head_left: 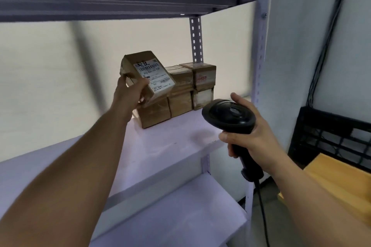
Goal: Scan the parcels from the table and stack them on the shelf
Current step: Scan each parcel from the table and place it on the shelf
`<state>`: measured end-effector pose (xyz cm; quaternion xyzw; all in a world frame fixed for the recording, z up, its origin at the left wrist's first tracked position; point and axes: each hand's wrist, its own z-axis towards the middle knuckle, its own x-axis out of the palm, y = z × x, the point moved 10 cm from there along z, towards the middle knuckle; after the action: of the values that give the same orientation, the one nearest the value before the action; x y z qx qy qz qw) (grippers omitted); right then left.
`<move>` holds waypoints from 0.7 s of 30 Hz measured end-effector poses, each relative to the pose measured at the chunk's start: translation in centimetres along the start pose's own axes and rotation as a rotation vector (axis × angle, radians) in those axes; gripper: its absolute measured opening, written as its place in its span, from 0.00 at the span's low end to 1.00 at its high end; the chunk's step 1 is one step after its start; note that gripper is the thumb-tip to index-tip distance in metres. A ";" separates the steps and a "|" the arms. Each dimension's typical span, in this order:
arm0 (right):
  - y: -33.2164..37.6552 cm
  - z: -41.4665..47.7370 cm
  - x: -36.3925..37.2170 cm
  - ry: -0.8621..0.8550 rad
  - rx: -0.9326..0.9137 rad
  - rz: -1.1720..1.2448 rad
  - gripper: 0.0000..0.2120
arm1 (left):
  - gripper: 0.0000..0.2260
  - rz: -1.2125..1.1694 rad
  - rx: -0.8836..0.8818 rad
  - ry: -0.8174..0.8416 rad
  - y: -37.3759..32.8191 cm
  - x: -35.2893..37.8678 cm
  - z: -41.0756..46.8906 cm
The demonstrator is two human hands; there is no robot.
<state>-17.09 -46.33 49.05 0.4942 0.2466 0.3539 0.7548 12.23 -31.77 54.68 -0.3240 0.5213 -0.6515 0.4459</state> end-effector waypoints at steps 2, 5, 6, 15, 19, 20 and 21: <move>-0.1 0.8 0.4 -0.011 -0.004 0.009 0.41 | 0.19 0.017 -0.004 -0.020 -0.1 0.0 1.1; -0.2 1.7 1.0 -0.017 -0.010 0.007 0.41 | 0.24 0.146 0.003 -0.052 -0.1 -0.4 2.6; -0.2 2.0 1.2 -0.019 -0.015 0.010 0.41 | 0.27 0.217 0.026 -0.070 -0.3 -0.6 3.0; -0.9 3.6 3.2 -0.012 -0.006 0.011 0.40 | 0.36 0.492 0.095 0.061 0.7 0.7 3.7; -1.1 3.6 3.6 -0.012 0.007 0.007 0.40 | 0.43 0.548 0.104 0.085 1.4 0.8 3.6; -1.1 3.6 3.6 -0.008 0.009 -0.003 0.41 | 0.44 0.573 0.105 0.082 1.5 0.8 3.5; -1.1 3.5 3.6 -0.002 0.008 -0.013 0.41 | 0.44 0.591 0.107 0.074 1.6 0.8 3.5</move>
<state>-12.02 -45.81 49.32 0.4959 0.2506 0.3476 0.7552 15.39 -33.99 53.95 -0.1101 0.5738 -0.5315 0.6133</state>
